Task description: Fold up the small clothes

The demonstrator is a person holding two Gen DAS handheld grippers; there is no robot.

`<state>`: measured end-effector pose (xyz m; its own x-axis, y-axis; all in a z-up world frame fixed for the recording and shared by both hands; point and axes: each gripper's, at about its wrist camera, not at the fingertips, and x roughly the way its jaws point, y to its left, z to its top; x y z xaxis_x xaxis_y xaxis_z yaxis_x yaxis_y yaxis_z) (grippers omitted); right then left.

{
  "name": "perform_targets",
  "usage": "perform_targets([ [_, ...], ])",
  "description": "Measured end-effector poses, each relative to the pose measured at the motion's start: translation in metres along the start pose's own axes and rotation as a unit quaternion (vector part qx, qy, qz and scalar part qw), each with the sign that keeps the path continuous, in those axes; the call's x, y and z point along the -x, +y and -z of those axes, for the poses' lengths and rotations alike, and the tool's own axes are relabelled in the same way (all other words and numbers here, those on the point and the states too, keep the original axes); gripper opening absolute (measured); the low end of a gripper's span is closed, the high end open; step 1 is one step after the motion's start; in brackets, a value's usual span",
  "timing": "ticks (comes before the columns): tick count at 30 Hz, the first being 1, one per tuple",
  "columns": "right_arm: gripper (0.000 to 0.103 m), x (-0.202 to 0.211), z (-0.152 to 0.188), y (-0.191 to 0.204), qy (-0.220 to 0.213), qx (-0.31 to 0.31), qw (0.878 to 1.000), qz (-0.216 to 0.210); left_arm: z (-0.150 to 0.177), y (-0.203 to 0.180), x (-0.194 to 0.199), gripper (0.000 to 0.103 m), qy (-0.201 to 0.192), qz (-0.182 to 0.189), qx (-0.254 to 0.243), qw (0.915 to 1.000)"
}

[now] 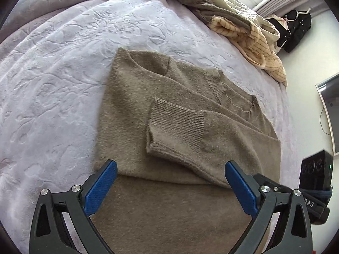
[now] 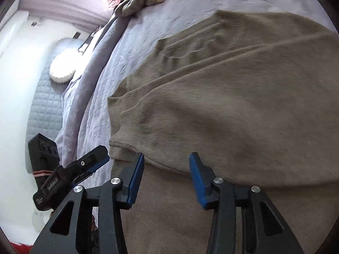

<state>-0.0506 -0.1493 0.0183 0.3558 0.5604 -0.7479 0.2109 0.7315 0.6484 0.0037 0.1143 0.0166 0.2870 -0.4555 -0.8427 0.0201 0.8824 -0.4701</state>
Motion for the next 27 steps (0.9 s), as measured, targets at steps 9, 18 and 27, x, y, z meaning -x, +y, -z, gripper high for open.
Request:
perform_targets([
  [9, 0.048, 0.097, 0.04, -0.136, -0.127, -0.236, 0.963, -0.03, -0.022, -0.01, -0.032, 0.055, 0.034, 0.031, 0.016, 0.9988],
  [18, 0.006, 0.125, 0.021, -0.164, -0.176, -0.251, 0.95, -0.058, -0.028, -0.016, -0.019, 0.008, 0.018, 0.06, -0.007, 0.998],
  [27, 0.006, 0.101, 0.021, -0.183, -0.126, -0.205, 0.971, -0.008, -0.002, 0.001, -0.028, 0.008, 0.029, 0.031, -0.003, 0.9991],
])
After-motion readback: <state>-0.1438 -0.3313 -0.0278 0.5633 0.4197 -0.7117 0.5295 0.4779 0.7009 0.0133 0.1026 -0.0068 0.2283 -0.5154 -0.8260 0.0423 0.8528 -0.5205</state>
